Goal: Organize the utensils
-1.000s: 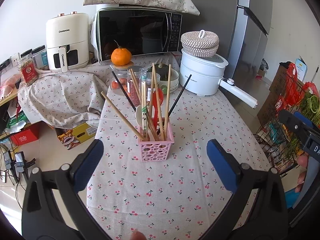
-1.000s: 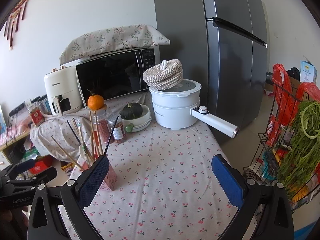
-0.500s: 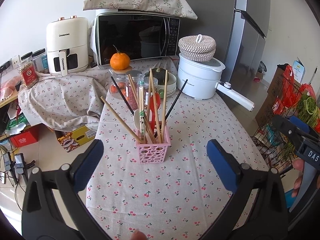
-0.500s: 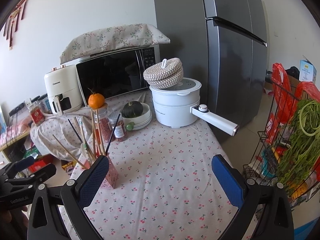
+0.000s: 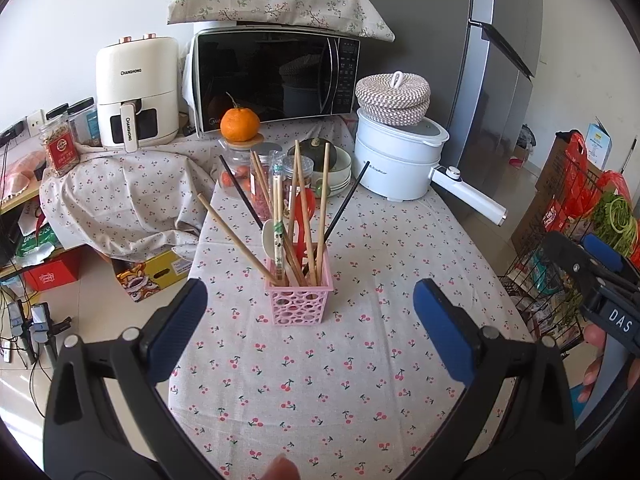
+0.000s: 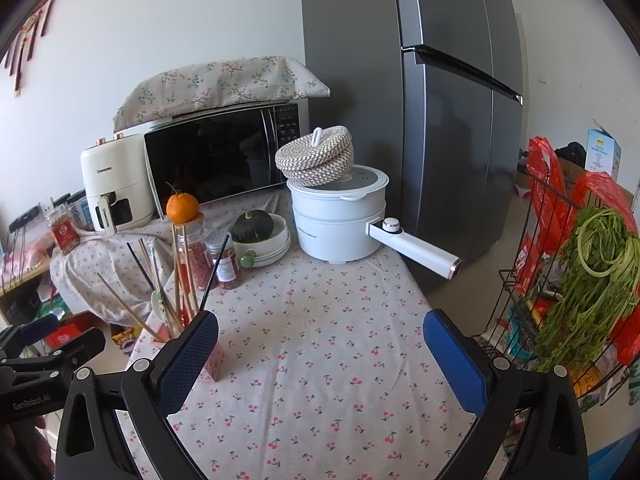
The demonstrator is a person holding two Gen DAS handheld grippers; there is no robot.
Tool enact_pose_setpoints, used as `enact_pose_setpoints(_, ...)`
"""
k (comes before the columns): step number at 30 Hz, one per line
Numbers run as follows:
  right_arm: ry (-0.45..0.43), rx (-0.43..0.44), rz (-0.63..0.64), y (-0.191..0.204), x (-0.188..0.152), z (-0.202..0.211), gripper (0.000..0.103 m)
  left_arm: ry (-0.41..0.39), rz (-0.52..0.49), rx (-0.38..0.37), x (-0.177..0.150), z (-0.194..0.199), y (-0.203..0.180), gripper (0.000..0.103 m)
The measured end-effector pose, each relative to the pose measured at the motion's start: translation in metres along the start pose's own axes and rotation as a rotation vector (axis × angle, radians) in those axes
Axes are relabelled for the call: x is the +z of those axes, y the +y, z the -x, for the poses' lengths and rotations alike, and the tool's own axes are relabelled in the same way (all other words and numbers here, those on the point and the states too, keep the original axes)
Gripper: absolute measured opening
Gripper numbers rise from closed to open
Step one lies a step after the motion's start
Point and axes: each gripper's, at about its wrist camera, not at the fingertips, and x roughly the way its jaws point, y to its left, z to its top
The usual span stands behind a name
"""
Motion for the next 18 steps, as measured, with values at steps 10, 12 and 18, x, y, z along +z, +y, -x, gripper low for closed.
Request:
enact_pose_setpoints(10,0.004,0.005,0.006,0.006,-0.002,-0.003,0.103,0.007,0.013,0.023,-0.006,0.002,-0.002,0.102)
enact_pose_setpoints(12,0.012,0.008,0.004,0.006,-0.003,-0.005,0.103,0.009,0.013,0.037,-0.007,0.001,-0.002,0.102)
enact_pose_setpoints(18,0.036,0.008,-0.001,0.006,-0.008,-0.010,0.103,0.019,0.012,0.041,-0.011,-0.003,-0.003,0.102)
